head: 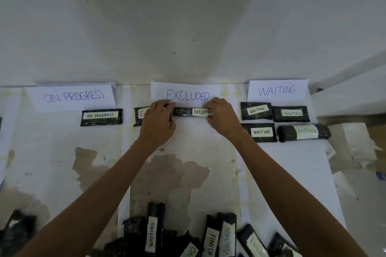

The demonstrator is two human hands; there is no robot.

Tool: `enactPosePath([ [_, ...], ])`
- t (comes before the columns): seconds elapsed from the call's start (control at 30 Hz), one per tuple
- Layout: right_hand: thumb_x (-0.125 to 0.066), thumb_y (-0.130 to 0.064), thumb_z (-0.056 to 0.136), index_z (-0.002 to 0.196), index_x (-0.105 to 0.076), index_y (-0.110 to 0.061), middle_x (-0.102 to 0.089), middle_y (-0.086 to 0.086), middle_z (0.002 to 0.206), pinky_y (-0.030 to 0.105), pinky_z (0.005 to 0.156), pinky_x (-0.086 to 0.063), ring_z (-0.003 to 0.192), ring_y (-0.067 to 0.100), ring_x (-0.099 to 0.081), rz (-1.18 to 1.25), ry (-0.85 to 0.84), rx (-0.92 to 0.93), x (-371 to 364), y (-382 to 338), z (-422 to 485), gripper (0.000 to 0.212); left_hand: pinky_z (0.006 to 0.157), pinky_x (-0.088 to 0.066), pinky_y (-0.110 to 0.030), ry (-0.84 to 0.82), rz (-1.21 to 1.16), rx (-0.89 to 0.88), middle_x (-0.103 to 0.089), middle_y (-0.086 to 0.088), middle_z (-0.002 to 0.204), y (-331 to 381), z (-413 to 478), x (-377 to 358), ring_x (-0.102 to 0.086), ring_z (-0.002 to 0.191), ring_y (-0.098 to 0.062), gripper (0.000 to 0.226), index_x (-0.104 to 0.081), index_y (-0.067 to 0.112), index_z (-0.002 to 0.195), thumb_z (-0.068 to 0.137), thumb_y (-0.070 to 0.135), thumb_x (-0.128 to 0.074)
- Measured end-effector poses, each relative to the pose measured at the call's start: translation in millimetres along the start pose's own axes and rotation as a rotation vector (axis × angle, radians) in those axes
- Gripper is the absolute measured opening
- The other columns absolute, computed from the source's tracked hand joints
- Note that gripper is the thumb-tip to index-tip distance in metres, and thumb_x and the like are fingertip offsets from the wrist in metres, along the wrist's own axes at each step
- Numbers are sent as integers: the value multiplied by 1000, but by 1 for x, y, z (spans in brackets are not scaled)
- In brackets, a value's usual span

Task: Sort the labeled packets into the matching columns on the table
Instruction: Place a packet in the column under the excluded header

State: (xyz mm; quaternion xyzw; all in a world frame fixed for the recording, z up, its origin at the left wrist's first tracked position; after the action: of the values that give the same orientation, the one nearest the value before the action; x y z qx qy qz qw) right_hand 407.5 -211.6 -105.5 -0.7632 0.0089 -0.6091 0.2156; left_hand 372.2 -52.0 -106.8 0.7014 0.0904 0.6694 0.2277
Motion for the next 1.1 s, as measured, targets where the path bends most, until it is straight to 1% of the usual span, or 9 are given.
enactPosePath([
  [0.27,-63,-4,78,125,-58,-12,-56,11,121,38,84,-40,105,32,-52,-27,6,8,9,-3,-15,48,93,-46,-48,17,-54,20,-54,-16,126,8,-16,14,-49,117,-36,51,-55,5,124,74,9,-64],
  [0.37,-63,-4,80,126,-56,-11,-53,10,124,37,88,-39,108,31,-50,7,-18,0,14,-16,-33,47,92,-46,-48,0,-83,62,-53,-15,129,6,-37,23,-49,115,-36,48,-54,7,126,79,12,-62],
  [0.5,-63,-4,81,125,-56,-11,-53,10,126,39,97,-42,117,28,-49,154,-72,21,10,-52,-69,45,92,-46,-45,-24,-113,102,-53,-12,128,-2,-83,29,-49,115,-33,46,-53,10,127,82,14,-61],
  [0.63,-63,-5,82,122,-58,-12,-57,8,117,38,91,-46,105,24,-55,250,-153,40,-7,-90,-105,41,90,-47,-45,-70,-107,135,-53,-12,127,-10,-136,28,-51,112,-33,47,-54,10,126,80,12,-61],
  [0.77,-63,-5,82,121,-59,-10,-59,11,114,31,87,-45,95,20,-54,298,-273,34,-39,-123,-137,40,90,-46,-43,-123,-136,162,-54,-13,126,-17,-182,23,-51,110,-33,46,-54,9,126,81,9,-59],
  [0.87,-65,-7,80,123,-57,-13,-57,10,116,35,89,-48,95,18,-52,314,-366,2,-68,-140,-162,44,90,-47,-42,-169,-154,175,-54,-11,125,-24,-212,14,-51,110,-31,45,-53,10,126,82,10,-59],
  [0.93,-66,-9,79,126,-55,-19,-52,7,122,40,91,-47,106,22,-51,223,-412,78,-87,-155,-179,49,88,-48,-41,-188,-172,185,-55,-10,123,-27,-227,9,-52,108,-30,41,-54,11,125,84,14,-58],
  [1.03,-64,-3,76,131,-49,-25,-43,4,136,42,97,-40,119,28,-40,-133,-389,385,-103,-190,-202,61,85,-49,-40,-195,-176,182,-58,-8,119,-29,-246,7,-54,104,-29,37,-55,12,124,87,19,-55],
  [1.1,-61,0,78,131,-50,-22,-39,7,142,44,103,-34,126,31,-34,-290,-376,529,-109,-207,-216,58,85,-48,-37,-199,-166,179,-58,-9,119,-30,-257,6,-54,104,-28,37,-55,12,124,88,19,-54],
])
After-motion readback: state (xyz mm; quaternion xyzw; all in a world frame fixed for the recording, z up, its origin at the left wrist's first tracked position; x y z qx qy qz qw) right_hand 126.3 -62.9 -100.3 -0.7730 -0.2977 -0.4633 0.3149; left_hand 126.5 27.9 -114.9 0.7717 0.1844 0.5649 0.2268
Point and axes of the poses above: each hand's wrist, its own z-axis towards the middle knuckle, its own x-axis out of the back of the hand, y = z × x, the point moved 10 cm from there along z, towards the middle knuckle
